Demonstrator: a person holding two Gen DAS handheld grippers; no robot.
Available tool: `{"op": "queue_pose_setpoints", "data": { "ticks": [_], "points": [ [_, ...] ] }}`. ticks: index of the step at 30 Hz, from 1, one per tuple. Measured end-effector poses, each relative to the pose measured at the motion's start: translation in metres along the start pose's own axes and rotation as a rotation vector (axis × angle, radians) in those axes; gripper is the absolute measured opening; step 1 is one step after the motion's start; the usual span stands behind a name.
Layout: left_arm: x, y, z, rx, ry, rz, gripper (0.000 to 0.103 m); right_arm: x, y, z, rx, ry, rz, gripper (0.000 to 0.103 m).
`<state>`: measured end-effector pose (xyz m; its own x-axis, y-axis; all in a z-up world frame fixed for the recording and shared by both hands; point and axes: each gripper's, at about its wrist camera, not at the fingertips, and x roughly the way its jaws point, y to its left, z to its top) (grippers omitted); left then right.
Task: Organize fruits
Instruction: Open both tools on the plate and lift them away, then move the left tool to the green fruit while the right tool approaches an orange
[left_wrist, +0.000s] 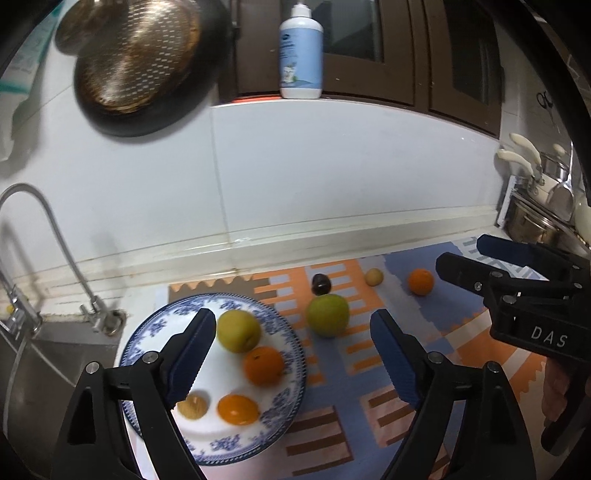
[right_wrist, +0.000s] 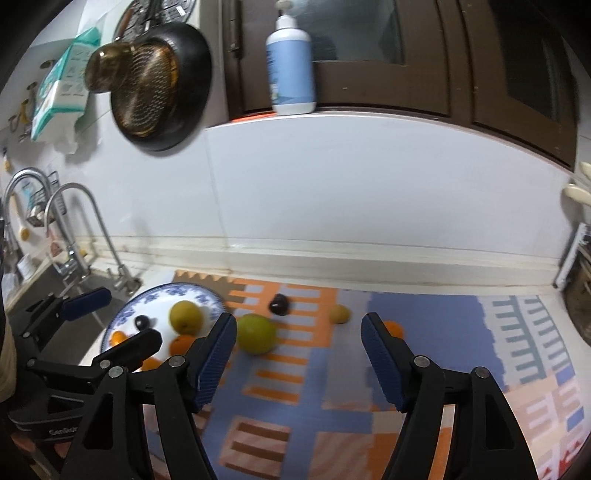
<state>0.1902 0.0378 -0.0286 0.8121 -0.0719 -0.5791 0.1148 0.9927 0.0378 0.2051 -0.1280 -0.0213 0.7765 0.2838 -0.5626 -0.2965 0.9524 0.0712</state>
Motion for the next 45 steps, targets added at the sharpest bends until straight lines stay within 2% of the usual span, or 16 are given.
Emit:
{"op": "queue_pose_setpoints", "data": {
  "ticks": [5, 12, 27, 32, 35, 42, 44, 45],
  "points": [
    [0.020, -0.011, 0.005, 0.027, 0.029, -0.024, 0.087, 0.002, -0.017, -0.001, 0.010, -0.005, -0.054, 0.070],
    [0.054, -0.023, 0.008, 0.054, 0.092, -0.035, 0.087, 0.023, -0.040, -0.002, 0.018, 0.034, -0.119, 0.070],
    [0.121, -0.039, -0.002, 0.047, 0.222, -0.030, 0.086, 0.089, -0.079, -0.022, 0.083, 0.174, -0.143, 0.070],
    [0.132, -0.039, -0.005, 0.034, 0.240, -0.026, 0.075, 0.109, -0.086, -0.027, 0.087, 0.209, -0.138, 0.070],
    [0.139, -0.039, -0.007, 0.021, 0.261, -0.035, 0.064, 0.118, -0.088, -0.029, 0.087, 0.224, -0.134, 0.067],
    [0.148, -0.035, -0.007, 0.005, 0.275, -0.033, 0.049, 0.134, -0.091, -0.032, 0.102, 0.254, -0.120, 0.051],
    [0.149, -0.033, -0.007, 0.001, 0.273, -0.039, 0.049, 0.136, -0.090, -0.032, 0.099, 0.256, -0.116, 0.049],
    [0.149, -0.032, -0.006, -0.005, 0.272, -0.043, 0.049, 0.137, -0.089, -0.033, 0.096, 0.256, -0.110, 0.045]
  ]
}}
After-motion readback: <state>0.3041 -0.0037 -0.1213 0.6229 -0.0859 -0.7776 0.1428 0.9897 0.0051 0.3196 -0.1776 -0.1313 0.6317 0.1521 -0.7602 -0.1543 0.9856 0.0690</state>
